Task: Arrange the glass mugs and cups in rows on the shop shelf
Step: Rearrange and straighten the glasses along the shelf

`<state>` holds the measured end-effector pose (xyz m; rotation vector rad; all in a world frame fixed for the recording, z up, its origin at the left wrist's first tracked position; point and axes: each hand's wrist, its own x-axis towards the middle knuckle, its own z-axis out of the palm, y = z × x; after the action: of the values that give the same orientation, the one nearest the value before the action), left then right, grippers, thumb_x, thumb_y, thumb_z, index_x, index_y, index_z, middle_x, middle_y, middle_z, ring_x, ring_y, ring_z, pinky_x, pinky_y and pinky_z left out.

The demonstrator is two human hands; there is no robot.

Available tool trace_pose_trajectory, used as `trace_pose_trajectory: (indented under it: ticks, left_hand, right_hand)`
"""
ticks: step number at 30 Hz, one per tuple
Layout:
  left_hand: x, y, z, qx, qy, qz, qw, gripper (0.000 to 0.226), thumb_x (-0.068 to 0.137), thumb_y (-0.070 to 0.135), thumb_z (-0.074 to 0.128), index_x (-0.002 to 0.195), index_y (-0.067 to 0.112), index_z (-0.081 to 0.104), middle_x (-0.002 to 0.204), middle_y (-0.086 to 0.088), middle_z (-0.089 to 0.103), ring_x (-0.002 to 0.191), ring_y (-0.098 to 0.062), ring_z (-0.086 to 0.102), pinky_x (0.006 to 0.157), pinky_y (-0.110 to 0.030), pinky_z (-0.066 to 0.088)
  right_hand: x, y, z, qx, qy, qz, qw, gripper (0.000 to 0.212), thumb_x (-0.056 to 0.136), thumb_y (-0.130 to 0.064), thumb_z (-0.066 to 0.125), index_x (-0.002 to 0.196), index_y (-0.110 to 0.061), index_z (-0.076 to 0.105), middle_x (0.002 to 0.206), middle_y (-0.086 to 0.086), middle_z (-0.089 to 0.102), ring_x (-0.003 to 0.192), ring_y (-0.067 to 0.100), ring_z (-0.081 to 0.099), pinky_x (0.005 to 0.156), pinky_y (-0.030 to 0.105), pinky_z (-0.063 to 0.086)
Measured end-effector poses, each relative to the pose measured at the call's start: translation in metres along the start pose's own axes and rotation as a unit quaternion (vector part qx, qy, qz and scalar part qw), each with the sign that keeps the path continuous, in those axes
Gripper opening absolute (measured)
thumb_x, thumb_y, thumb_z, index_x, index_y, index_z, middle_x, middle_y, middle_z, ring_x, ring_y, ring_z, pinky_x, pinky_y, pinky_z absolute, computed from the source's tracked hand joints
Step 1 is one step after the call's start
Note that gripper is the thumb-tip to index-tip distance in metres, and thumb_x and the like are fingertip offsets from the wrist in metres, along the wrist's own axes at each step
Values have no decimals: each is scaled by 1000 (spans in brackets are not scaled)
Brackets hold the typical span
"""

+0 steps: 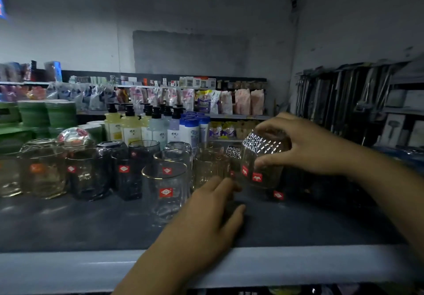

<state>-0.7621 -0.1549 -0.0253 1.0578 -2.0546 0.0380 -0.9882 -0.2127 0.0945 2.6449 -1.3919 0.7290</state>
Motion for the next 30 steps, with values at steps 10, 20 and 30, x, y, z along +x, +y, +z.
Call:
trace_pose_trajectory:
  ticks: [10, 20, 30]
  left_hand:
    - [-8, 0, 5, 9, 14, -17, 1000, 34, 92, 58, 41, 116, 36, 52, 107, 20, 54, 94, -1, 58, 84, -31, 50]
    - [-8, 4, 3, 15, 33, -38, 999, 31, 91, 60, 43, 110, 38, 54, 96, 23, 53, 82, 3, 58, 76, -28, 53]
    - [-8, 7, 3, 42, 39, -45, 997, 25, 91, 56, 48, 108, 40, 55, 93, 22, 55, 80, 5, 59, 73, -23, 52]
  right_hand:
    - [41, -4, 2, -111, -141, -74, 981, 78, 71, -70, 74, 135, -31, 54, 123, -14, 51, 110, 9, 53, 98, 37, 50]
    - [61, 8, 15, -127, -206, -113, 964, 82, 75, -56, 81, 144, -26, 49, 131, -12, 51, 118, 9, 49, 102, 27, 44]
    - [65, 12, 28, -184, -194, -114, 957, 77, 75, -55, 82, 138, -24, 53, 130, -4, 57, 118, 17, 53, 103, 39, 47]
